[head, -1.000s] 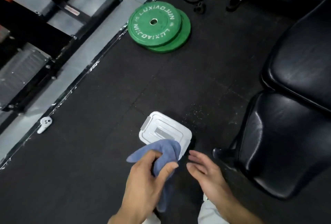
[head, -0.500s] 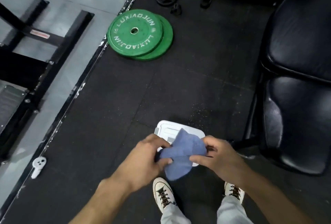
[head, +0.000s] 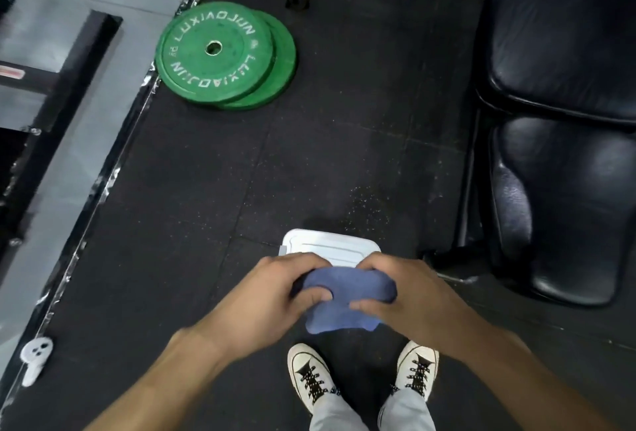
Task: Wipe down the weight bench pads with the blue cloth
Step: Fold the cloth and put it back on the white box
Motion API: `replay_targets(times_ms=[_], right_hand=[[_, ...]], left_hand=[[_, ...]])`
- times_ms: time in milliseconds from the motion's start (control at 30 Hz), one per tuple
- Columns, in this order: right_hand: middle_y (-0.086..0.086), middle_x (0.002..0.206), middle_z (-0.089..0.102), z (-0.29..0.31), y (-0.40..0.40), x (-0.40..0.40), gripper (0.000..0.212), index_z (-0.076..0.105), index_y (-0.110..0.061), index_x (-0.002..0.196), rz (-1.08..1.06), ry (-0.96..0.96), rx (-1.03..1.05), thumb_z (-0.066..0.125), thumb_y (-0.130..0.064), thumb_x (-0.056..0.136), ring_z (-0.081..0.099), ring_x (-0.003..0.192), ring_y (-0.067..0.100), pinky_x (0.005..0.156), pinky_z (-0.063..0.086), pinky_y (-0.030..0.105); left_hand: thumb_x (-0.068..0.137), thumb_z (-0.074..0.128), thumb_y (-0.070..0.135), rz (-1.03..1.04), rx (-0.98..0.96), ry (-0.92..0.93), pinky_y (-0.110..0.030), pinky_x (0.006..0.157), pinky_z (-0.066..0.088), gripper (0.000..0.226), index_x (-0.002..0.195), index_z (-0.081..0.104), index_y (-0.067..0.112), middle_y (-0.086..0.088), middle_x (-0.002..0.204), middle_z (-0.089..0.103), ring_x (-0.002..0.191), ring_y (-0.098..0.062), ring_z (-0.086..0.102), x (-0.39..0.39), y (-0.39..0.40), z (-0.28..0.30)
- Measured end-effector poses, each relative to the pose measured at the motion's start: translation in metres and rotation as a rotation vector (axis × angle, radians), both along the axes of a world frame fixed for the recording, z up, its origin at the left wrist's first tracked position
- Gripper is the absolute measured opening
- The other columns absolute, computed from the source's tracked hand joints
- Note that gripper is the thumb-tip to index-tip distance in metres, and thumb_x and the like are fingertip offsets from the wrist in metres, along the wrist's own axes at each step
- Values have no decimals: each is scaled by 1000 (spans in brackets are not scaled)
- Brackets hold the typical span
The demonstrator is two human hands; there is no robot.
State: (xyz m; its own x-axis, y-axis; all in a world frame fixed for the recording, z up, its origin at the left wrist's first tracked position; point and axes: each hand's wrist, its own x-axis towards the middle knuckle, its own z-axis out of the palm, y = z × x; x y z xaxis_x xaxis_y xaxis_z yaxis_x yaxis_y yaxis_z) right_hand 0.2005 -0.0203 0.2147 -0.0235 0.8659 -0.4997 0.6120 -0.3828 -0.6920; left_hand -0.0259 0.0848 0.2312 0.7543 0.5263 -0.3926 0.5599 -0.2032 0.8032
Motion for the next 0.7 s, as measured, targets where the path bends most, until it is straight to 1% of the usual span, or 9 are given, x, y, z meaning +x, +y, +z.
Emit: replay_targets(times_ms=[33,67,167,267,333,433,533,600,700], right_hand=[[-12,84,70,-8,5,3,21,64,-34,98,-6,24,-47,77,-40,83,65,77,5,65,51,19],[-10,82,70,-20,10,5,20,64,-34,97,-5,19,-77,77,-42,83,65,74,5,62,52,22],[-7,84,68,-57,23,5,17,63,-30,95,-55,-16,-108,74,-39,84,64,75,9,65,54,32],[-10,90,64,-90,32,4,12,64,-26,98,-90,-57,-87,71,-24,88,63,80,13,64,50,29],[-11,89,64,-109,35,3,10,64,-26,98,-104,-59,-102,69,-24,90,63,79,11,64,49,27],[-9,78,62,-139,27,-3,9,60,-30,89,-79,-45,-145,68,-26,88,58,70,11,59,43,25],[-10,80,64,-161,9,-11,13,60,-32,94,-52,-21,-184,72,-31,87,58,72,8,61,45,23],[-7,82,66,-178,1,-15,14,62,-30,96,-63,18,-216,73,-31,89,60,74,12,65,50,29],[-8,82,63,-214,3,-18,14,62,-22,99,-92,23,-217,73,-23,90,56,73,10,70,48,30]], left_hand=[[97,69,30,-21,-11,46,-30,77,54,8,105,69,30,15,91,72,86,-8,67,3,9,-12],[97,69,28,-44,-22,94,-32,79,55,9,106,69,30,14,92,73,87,-8,68,5,17,-26],[95,69,21,-84,23,199,-38,79,54,10,101,68,28,10,88,72,84,-13,65,18,35,-67],[92,68,22,-104,193,262,-39,74,52,12,102,67,27,5,90,72,84,-22,65,29,43,-102],[91,67,27,-119,234,280,-39,73,52,13,103,66,28,4,94,73,85,-24,66,28,43,-123],[91,67,27,-135,165,319,-38,69,51,6,96,63,28,6,85,68,78,-23,62,15,31,-152],[94,67,23,-154,49,311,-36,69,49,12,87,60,30,11,76,60,72,-14,57,-2,18,-173],[95,67,24,-167,13,294,-33,71,49,14,87,59,33,14,80,57,75,-9,56,-7,15,-189],[95,68,26,-151,52,298,-37,76,51,5,97,63,27,12,88,59,82,-14,58,0,20,-224]])
